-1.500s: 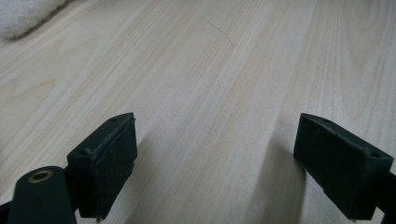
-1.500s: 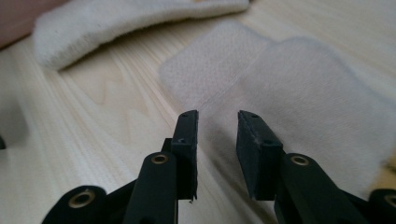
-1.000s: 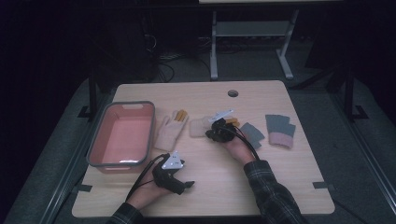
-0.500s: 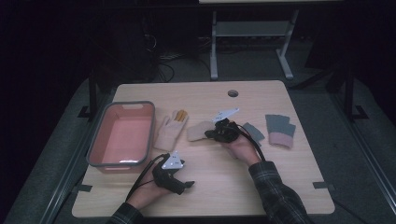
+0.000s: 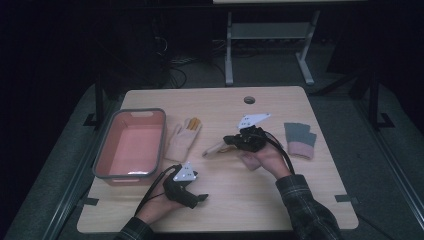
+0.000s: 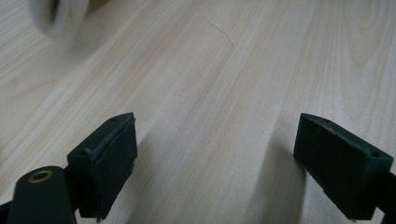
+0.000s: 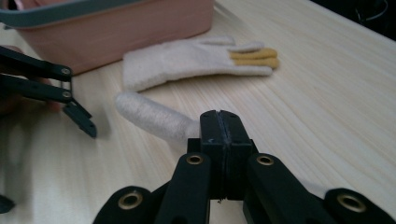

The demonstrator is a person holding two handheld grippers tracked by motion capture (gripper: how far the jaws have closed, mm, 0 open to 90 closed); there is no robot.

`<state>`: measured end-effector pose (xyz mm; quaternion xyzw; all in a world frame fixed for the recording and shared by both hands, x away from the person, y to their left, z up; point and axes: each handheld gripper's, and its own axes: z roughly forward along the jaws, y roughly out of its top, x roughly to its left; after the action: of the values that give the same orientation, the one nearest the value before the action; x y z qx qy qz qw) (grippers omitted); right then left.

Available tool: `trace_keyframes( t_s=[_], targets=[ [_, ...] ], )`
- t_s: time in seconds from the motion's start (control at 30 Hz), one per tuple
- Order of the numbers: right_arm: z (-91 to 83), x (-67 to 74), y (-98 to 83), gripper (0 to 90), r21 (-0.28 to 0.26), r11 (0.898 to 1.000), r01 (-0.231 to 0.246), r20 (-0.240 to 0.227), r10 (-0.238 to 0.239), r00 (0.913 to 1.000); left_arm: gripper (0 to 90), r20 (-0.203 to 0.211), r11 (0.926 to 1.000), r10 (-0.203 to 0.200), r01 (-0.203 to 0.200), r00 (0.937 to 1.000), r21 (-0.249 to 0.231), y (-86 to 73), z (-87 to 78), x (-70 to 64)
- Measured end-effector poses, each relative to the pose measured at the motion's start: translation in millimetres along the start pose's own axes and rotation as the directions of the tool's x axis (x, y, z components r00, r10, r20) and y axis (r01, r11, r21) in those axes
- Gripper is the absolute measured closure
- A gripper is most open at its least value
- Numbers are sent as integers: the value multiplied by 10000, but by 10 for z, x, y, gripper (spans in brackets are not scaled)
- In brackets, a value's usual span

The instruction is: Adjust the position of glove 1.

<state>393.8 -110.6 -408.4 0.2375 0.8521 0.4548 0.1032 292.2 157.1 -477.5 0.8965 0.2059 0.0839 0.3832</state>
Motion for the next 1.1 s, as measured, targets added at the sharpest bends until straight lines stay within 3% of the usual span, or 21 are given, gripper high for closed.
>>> trace_keyframes(
  t_s=[0.23, 0.53, 0.7, 0.97, 1.1],
  targets=[
    [-233, 72, 33, 896, -516, 9987, 47, -354, -65, 9994, 127, -1, 10000, 11, -11, 10000, -8, 2, -1, 1],
    [-479, 286, -48, 895, -572, 9975, 416, -730, -458, 9963, 127, -5, 10000, -32, 32, 10000, -17, 2, -1, -2],
    [-567, 424, -170, 895, -313, 9976, 624, -727, -645, 9953, 128, -21, 10000, -35, 35, 10000, 0, 4, -3, -1],
    [-642, 636, -465, 895, 326, 9979, 557, -906, -525, 9945, 128, 3, 10000, -89, 89, 10000, -11, 3, -2, -5],
    [-622, 676, -589, 894, 717, 9966, 413, -966, -343, 9947, 128, 23, 9999, -110, 110, 9999, -14, 2, -1, -6]
  ],
)
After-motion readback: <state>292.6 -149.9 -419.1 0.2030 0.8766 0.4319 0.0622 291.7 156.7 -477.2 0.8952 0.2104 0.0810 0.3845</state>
